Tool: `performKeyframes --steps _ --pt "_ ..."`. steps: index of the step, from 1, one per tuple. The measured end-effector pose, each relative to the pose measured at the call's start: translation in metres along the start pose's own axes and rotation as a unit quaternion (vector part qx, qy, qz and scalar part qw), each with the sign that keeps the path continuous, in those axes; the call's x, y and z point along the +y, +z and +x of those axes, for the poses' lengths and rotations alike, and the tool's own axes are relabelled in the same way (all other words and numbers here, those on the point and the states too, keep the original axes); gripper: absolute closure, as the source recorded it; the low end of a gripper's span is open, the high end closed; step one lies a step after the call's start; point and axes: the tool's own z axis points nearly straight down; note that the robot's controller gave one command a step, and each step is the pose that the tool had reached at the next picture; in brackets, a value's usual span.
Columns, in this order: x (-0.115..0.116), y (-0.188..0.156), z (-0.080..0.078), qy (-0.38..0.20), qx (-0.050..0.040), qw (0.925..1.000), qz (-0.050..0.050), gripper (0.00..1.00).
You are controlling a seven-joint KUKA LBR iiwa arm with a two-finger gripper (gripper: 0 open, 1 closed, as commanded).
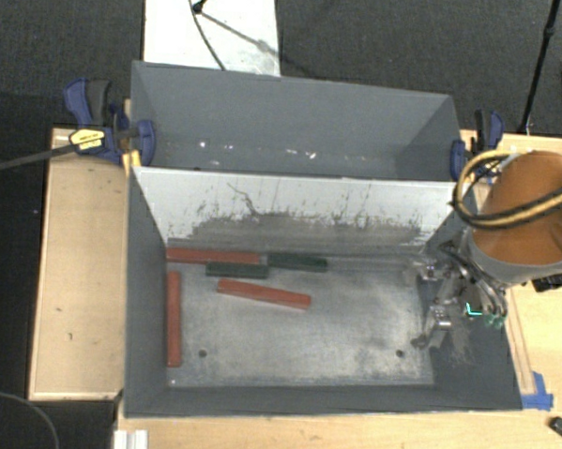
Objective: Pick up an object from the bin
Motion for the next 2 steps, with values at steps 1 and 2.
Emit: performKeyframes --steps 1,2 --pt "0.052 -0.035 0.005 0.008 -0.006 0.9999 -0.001 0.0" --pt "0.101 -0.02 -0.01 0.006 -0.0056 1.0 -0.001 0.0"
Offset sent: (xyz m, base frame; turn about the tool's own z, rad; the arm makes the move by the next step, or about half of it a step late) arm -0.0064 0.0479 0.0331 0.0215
